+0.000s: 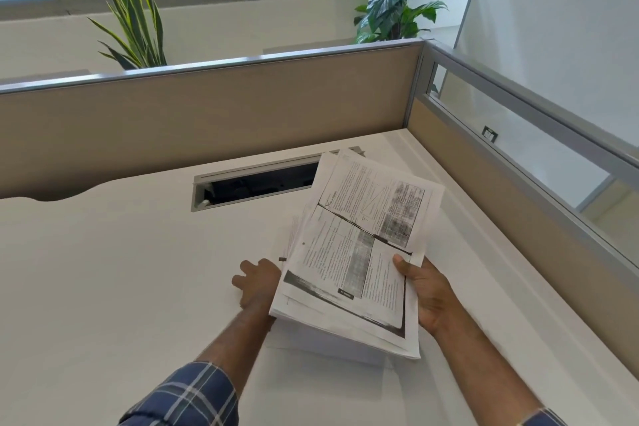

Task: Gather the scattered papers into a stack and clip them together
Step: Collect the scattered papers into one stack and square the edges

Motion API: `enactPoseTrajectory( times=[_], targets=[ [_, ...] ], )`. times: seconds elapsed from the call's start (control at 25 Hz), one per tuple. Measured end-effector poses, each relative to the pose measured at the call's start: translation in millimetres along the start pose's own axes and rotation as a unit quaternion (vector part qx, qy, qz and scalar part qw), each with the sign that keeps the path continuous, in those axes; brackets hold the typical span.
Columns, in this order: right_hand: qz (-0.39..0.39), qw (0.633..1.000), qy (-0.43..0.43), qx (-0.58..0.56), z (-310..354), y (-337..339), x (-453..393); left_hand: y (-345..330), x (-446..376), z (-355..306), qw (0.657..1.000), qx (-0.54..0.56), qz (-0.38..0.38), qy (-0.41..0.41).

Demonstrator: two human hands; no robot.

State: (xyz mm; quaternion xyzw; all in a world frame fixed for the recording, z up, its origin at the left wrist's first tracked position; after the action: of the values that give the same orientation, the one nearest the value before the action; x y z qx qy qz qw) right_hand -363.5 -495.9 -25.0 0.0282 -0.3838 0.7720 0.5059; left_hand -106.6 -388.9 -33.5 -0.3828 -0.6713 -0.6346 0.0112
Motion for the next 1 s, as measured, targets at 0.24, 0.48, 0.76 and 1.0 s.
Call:
enactPoseTrajectory(
  times=[0.24, 0.48, 0.76, 1.0],
  targets=[
    [0.014, 0.999, -0.008, 0.029, -2.8, -15.2, 15.9, -2.9, 24.2, 14.3, 0.978, 0.202, -0.003, 0.055],
    [0.035, 0.998, -0.002, 0.046, -5.1, -22.0, 30.8, 1.7, 43.1, 70.9, 0.958, 0.267, 0.046, -0.09],
    [0.103, 0.991, -0.002, 0.083, -22.3, -75.5, 41.2, 58.2, 70.5, 150.2, 0.841, 0.498, 0.082, -0.194],
    [0.152, 0.975, 0.001, 0.162, -52.0, -148.6, 50.8, 78.9, 88.0, 196.5, 0.702, 0.649, 0.177, -0.234]
  ],
)
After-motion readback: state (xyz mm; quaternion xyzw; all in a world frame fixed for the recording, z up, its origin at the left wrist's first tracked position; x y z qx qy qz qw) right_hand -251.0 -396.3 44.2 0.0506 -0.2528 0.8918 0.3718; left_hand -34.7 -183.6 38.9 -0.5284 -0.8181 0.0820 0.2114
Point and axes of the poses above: each hand's wrist, its own x-axis away from the middle knuckle, its own y-axis out of the back of the hand, z = x × y, the point moved 5 cm from there along -x, towards the middle knuckle, and after that the axes turned 7 degrees about z, right-handed, at the moved point
